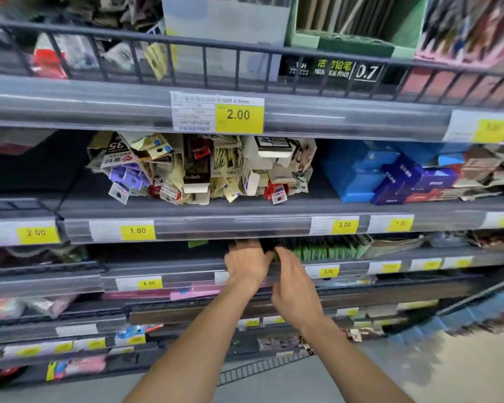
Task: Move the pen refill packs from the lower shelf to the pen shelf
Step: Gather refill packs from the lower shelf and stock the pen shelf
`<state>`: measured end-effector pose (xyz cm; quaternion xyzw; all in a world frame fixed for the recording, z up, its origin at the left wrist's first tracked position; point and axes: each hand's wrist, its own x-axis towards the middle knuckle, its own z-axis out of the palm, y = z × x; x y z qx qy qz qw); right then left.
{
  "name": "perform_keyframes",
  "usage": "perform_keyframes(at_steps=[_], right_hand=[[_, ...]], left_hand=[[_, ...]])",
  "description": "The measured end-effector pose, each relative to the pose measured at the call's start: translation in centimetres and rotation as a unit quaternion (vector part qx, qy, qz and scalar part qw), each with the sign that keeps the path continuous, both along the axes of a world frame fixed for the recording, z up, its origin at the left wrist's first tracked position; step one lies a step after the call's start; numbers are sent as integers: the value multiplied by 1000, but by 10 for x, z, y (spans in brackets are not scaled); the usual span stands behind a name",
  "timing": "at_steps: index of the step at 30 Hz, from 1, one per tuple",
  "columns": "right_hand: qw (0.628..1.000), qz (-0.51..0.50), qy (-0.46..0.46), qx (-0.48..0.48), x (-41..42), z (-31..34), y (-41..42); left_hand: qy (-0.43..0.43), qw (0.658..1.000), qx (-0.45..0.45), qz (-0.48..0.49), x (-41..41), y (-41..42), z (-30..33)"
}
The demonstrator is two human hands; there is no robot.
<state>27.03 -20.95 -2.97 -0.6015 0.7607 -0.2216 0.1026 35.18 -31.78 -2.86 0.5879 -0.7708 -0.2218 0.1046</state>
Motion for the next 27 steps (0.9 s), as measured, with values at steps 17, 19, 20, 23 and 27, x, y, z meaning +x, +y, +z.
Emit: perform_keyframes(at_steps=[17, 19, 20, 23, 27], right_hand=[[996, 74, 51, -7, 8, -10, -2], [998, 33, -25, -52, 18, -9, 6], [992, -3, -106, -64, 23, -6, 11], [892, -88, -443, -13, 33, 4, 20], [781, -141, -609, -12, 30, 7, 33]], left_hand=[[325, 904, 167, 221, 79, 31, 10], [381, 888, 169, 194, 87, 48, 8], [393, 882, 180, 187, 89, 57, 6], [411, 876, 211, 142, 87, 87, 0], [428, 863, 258, 72, 67, 120, 7]])
